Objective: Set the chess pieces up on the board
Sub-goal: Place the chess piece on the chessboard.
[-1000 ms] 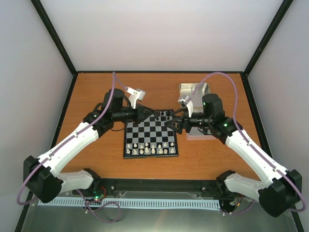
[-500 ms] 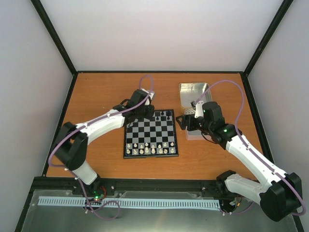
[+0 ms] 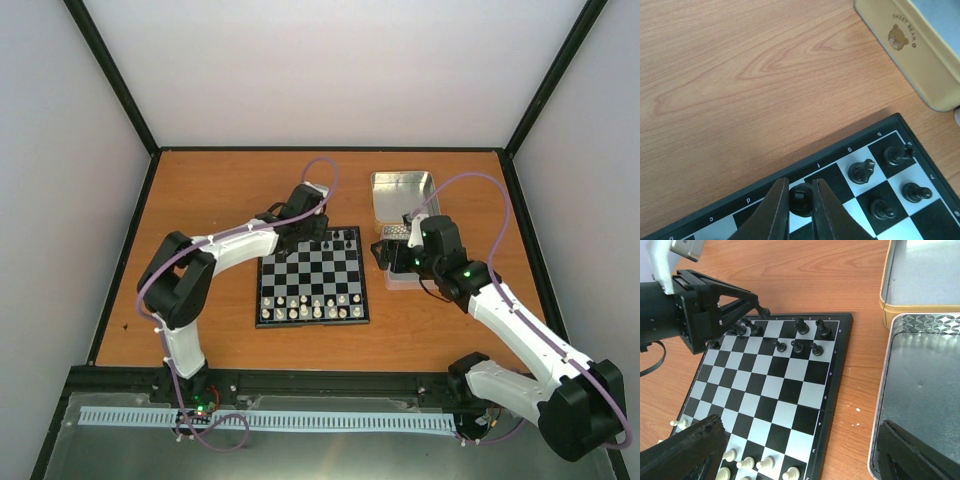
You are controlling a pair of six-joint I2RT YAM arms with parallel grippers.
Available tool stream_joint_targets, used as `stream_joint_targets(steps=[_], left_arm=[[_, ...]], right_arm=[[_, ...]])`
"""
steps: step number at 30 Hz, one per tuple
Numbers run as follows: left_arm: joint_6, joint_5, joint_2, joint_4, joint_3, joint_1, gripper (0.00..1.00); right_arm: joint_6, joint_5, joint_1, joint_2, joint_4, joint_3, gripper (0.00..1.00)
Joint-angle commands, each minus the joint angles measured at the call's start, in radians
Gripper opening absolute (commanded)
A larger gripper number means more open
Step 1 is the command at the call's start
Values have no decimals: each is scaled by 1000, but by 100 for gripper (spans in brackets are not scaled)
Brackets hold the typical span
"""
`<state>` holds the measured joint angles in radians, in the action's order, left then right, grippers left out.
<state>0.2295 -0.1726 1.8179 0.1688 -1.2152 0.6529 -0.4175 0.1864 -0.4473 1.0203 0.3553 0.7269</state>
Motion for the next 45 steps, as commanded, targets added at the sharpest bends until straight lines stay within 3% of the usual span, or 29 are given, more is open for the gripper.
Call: stream_joint_targets(steps=[1,33,45], left_arm=[[-31,-29,47,-43,-38,8,2],[-17,-48,119,-41,-6,7,6],[-30,-18,27,26,-72,8,38]], right_arm=[[-16,-15,9,3,-14,-6,83],[-29,4,12,20,-27,-20,83],[-67,-16,16,11,-9,7,81]])
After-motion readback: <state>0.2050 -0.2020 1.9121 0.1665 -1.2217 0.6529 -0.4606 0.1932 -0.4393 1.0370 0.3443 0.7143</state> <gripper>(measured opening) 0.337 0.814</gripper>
